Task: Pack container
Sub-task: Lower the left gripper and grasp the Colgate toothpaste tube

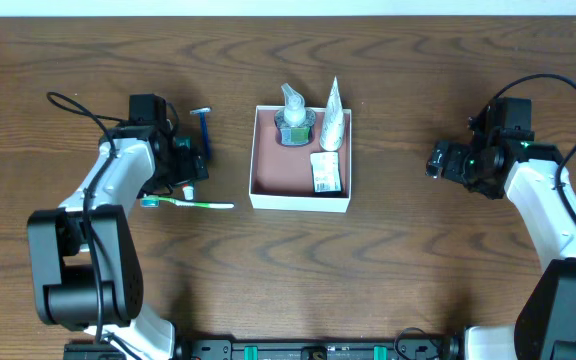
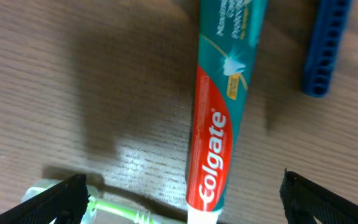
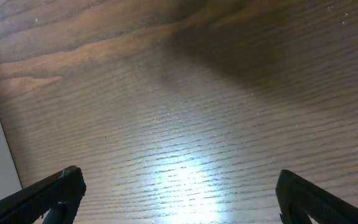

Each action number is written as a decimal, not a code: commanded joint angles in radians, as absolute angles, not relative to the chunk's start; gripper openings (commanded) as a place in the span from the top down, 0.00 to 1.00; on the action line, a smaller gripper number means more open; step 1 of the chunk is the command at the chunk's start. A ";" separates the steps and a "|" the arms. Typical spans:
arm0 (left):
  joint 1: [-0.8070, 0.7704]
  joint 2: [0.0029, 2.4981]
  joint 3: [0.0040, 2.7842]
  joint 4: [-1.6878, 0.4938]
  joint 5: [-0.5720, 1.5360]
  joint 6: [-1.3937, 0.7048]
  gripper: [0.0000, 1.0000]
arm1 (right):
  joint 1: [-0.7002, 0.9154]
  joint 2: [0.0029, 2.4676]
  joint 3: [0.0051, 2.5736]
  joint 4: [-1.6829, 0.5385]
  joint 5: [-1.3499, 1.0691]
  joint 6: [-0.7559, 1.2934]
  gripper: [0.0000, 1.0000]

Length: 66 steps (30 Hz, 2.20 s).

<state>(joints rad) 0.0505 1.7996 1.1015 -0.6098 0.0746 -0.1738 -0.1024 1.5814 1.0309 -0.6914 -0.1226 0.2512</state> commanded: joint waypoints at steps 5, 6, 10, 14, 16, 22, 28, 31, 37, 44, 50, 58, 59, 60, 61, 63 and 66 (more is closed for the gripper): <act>0.053 1.818 1.122 -0.580 0.070 -0.149 0.10 | -0.109 1.586 1.027 -0.692 -0.120 0.238 0.01; 0.053 1.818 1.122 -0.575 0.070 -0.149 0.12 | -0.109 1.586 1.027 -0.692 -0.120 0.238 0.01; 0.042 1.824 1.122 -0.574 0.070 -0.116 0.14 | -0.109 1.586 1.027 -0.692 -0.120 0.238 0.01; 0.018 1.855 1.122 -0.568 0.067 -0.082 0.14 | -0.109 1.586 1.027 -0.692 -0.120 0.238 0.01; 0.006 1.876 1.122 -0.562 0.056 -0.082 0.14 | -0.109 1.586 1.027 -0.692 -0.120 0.238 0.01; -0.004 1.918 1.122 -0.554 0.032 -0.081 0.14 | -0.109 1.586 1.027 -0.692 -0.120 0.238 0.01; -0.004 1.922 1.122 -0.551 0.031 -0.082 0.41 | -0.109 1.586 1.027 -0.692 -0.120 0.238 0.01; -0.004 1.922 1.122 -0.551 0.032 -0.082 0.65 | -0.109 1.586 1.027 -0.692 -0.120 0.238 0.01; -0.004 1.907 1.125 -0.551 0.033 -0.083 0.67 | -0.109 1.586 1.027 -0.692 -0.120 0.238 0.01; -0.004 1.820 1.153 -0.601 0.033 -0.087 0.69 | -0.109 1.586 1.027 -0.692 -0.120 0.238 0.01; -0.004 1.761 1.153 -0.605 0.033 -0.087 0.74 | -0.109 1.586 1.027 -0.692 -0.120 0.238 0.01; -0.004 1.776 1.151 -0.587 0.032 -0.086 0.73 | -0.109 1.586 1.027 -0.692 -0.120 0.238 0.01; -0.004 1.779 1.151 -0.584 0.032 -0.086 0.73 | -0.109 1.586 1.027 -0.692 -0.120 0.238 0.01; -0.004 1.785 1.151 -0.582 0.032 -0.086 0.73 | -0.109 1.586 1.027 -0.692 -0.120 0.238 0.01; -0.004 1.789 1.151 -0.582 0.032 -0.086 0.72 | -0.109 1.586 1.027 -0.692 -0.120 0.238 0.01; -0.004 1.797 1.150 -0.581 0.031 -0.086 0.62 | -0.109 1.586 1.027 -0.692 -0.120 0.238 0.01; -0.004 1.800 1.150 -0.581 0.008 -0.086 0.57 | -0.109 1.586 1.027 -0.692 -0.120 0.238 0.01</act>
